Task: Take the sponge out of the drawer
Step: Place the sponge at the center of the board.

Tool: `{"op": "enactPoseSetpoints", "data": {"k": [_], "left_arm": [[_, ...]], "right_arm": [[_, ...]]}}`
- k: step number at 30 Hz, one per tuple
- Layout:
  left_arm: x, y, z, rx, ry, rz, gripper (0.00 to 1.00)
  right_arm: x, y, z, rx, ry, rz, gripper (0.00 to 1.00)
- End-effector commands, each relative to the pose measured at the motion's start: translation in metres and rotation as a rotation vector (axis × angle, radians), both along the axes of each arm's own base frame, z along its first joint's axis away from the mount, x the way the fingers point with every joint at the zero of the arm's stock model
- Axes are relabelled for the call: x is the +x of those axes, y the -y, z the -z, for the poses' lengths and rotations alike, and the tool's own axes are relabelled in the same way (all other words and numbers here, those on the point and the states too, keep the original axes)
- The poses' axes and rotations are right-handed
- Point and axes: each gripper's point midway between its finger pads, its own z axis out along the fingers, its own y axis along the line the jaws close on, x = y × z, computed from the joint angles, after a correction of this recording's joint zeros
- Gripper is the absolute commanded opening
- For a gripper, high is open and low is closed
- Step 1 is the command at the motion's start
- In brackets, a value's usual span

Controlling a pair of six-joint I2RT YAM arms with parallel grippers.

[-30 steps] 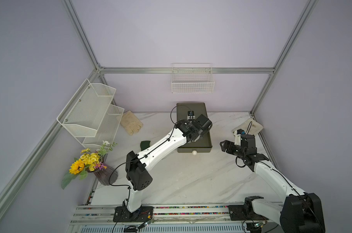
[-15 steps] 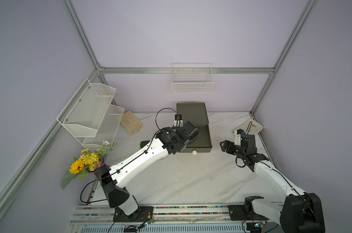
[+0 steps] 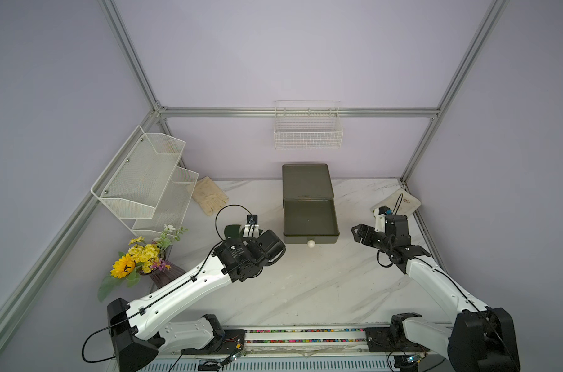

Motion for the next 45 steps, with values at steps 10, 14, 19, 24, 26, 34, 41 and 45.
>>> {"op": "enactPoseSetpoints", "data": {"k": [10, 14, 19, 24, 26, 34, 41, 45], "left_arm": [[-0.002, -0.048, 0.06, -0.144, -0.061, -0.145, 0.52], [-0.004, -0.06, 0.081, -0.127, -0.104, -0.179, 0.53], [0.001, -0.071, 0.097, -0.095, -0.143, -0.206, 0.54], [0.007, -0.08, 0.114, -0.081, -0.2, -0.241, 0.54], [0.006, -0.085, 0.119, -0.069, -0.215, -0.262, 0.55], [0.006, -0.088, 0.139, -0.078, -0.268, -0.291, 0.56], [0.004, -0.089, 0.156, -0.077, -0.325, -0.307, 0.58], [0.002, -0.089, 0.163, -0.073, -0.349, -0.324, 0.6]], "right_arm": [[0.0, 0.0, 0.005, -0.002, -0.007, -0.012, 0.85], [0.0, -0.001, 0.005, -0.001, -0.007, -0.013, 0.85], [0.0, -0.001, 0.005, 0.001, -0.007, -0.015, 0.85], [-0.001, -0.002, 0.004, 0.008, -0.003, -0.02, 0.85], [-0.001, -0.003, 0.004, 0.01, -0.001, -0.023, 0.85], [0.0, -0.006, 0.005, 0.021, -0.003, -0.035, 0.85], [0.0, -0.007, 0.003, 0.025, 0.004, -0.039, 0.85], [0.0, -0.007, 0.003, 0.027, 0.005, -0.041, 0.85]]}}
